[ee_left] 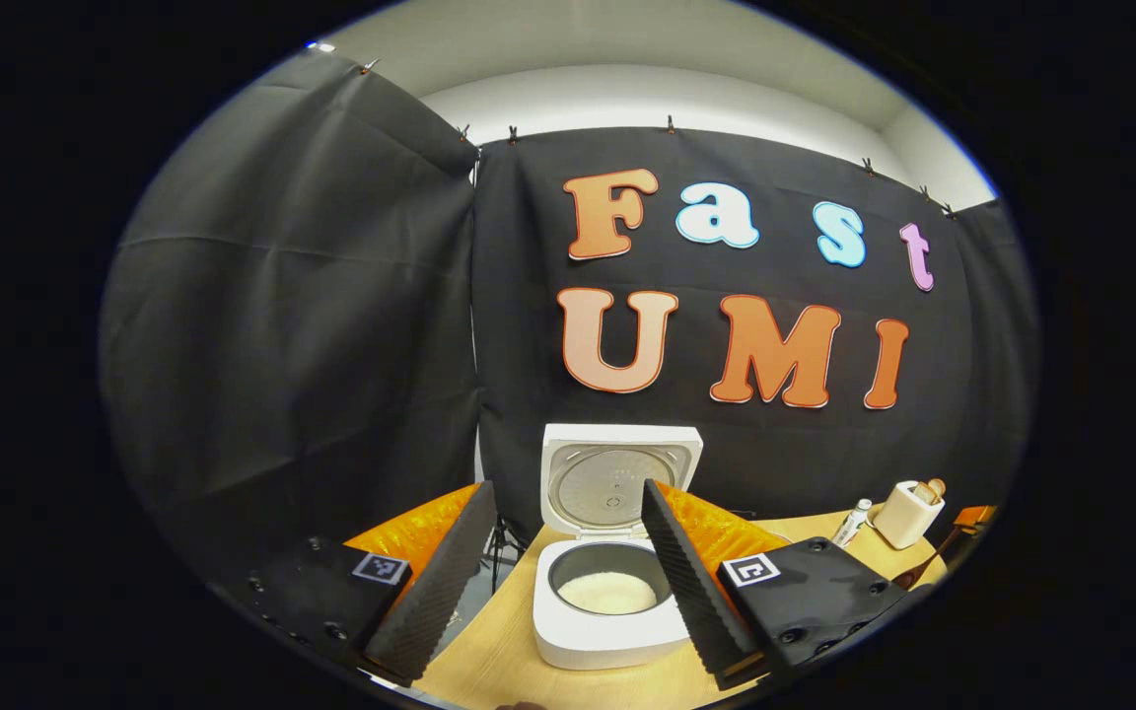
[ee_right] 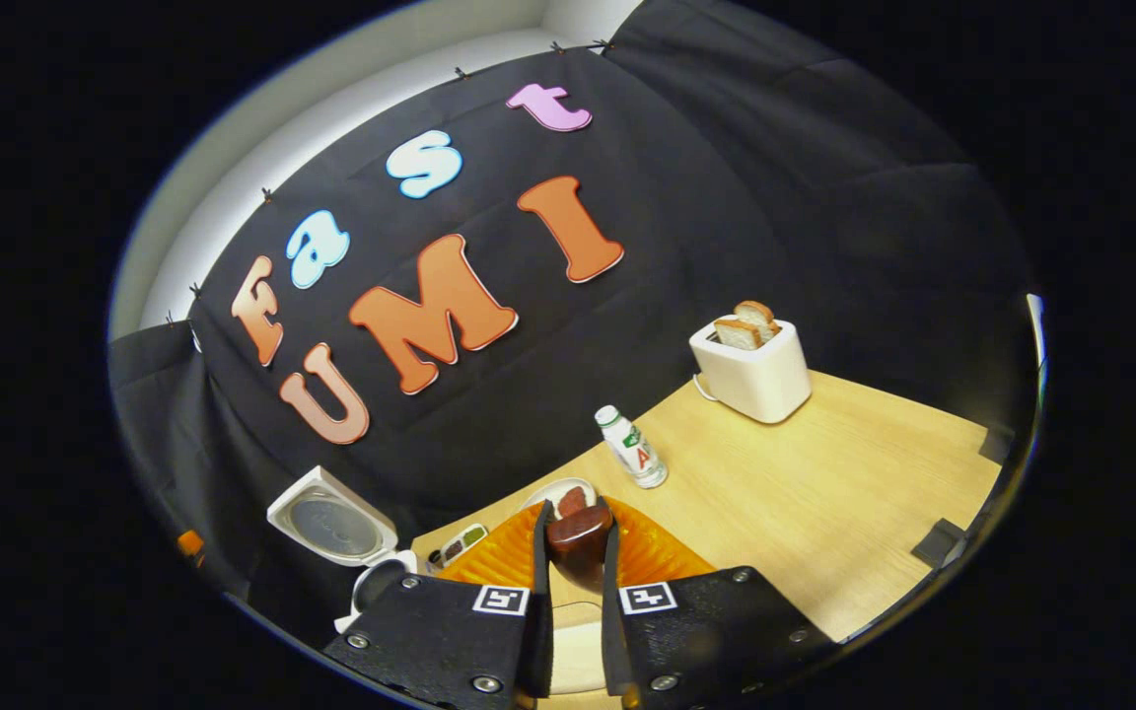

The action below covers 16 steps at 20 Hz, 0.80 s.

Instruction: Close the left gripper, press the button to open the rice cooker; take a wooden spoon from the chopstick holder with the right hand, scoop a spoonful of rice and pour it into the rice cooker, then put the wooden spoon back into the chopstick holder.

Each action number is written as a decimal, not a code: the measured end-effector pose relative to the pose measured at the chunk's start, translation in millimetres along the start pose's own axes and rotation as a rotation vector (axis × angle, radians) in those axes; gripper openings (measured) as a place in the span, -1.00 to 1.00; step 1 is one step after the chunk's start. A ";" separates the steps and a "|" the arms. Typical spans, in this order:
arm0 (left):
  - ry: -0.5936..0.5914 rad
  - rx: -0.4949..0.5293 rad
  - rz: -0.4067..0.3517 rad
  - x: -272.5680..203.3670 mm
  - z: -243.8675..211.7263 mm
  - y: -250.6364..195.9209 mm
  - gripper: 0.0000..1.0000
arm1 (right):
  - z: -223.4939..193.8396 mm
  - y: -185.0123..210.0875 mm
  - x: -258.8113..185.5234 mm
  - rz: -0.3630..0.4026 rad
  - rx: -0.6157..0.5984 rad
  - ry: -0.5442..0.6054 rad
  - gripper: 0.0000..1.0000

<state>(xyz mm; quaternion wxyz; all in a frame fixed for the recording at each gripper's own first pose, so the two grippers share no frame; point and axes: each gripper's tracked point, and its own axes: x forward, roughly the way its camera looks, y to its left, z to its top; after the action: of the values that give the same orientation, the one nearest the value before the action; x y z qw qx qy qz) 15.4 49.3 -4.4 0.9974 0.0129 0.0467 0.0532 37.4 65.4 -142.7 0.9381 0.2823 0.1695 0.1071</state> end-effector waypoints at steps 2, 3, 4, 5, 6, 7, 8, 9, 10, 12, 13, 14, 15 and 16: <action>0.000 -0.001 -0.004 1.3 0.5 3.1 1.00 | -9.9 21.0 1.9 0.040 -0.003 0.008 -0.62; 0.000 -0.001 -0.008 0.8 1.2 4.1 1.00 | -17.2 29.3 4.1 0.052 -0.010 0.014 -0.62; -0.003 0.001 -0.008 1.5 3.0 5.0 1.00 | -24.6 36.2 7.0 0.058 -0.019 0.021 -0.62; -0.008 0.006 -0.007 2.2 5.0 8.2 1.00 | -34.1 41.9 9.5 0.063 -0.031 0.034 -0.62; -0.012 0.015 -0.001 2.5 6.9 11.2 1.00 | -43.8 45.7 12.2 0.064 -0.044 0.045 -0.62; -0.014 0.026 0.004 4.1 7.3 14.0 1.00 | -52.5 47.8 15.1 0.062 -0.060 0.056 -0.62; -0.016 0.037 0.008 4.3 8.1 15.9 1.00 | -62.0 49.6 18.3 0.060 -0.078 0.065 -0.62; -0.017 0.046 0.012 4.7 9.1 17.3 0.99 | -71.4 50.9 21.3 0.057 -0.098 0.074 -0.61; -0.017 0.050 0.014 5.1 10.0 17.8 1.00 | -79.5 51.9 24.7 0.052 -0.115 0.082 -0.63; -0.013 0.052 0.012 8.0 9.6 17.9 0.99 | -94.2 51.9 30.8 0.039 -0.157 0.090 -0.61; -0.009 0.051 0.012 9.5 7.6 18.5 0.99 | -101.2 50.8 35.2 0.026 -0.189 0.092 -0.61; -0.005 0.050 0.009 10.5 6.7 17.8 0.99 | -108.6 48.6 38.7 0.010 -0.225 0.093 -0.62; -0.003 0.054 0.011 12.3 6.9 17.6 0.99 | -115.5 47.9 42.3 0.003 -0.251 0.097 -0.62; -0.003 0.060 0.015 13.1 8.2 19.0 0.99 | -122.0 48.0 45.4 -0.004 -0.272 0.094 -0.61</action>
<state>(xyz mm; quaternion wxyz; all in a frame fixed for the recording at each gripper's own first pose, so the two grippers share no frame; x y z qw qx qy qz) 27.1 69.4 3.2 0.9962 0.0430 0.0464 0.0590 28.0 178.3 -222.8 0.9590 0.1468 0.1979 0.1403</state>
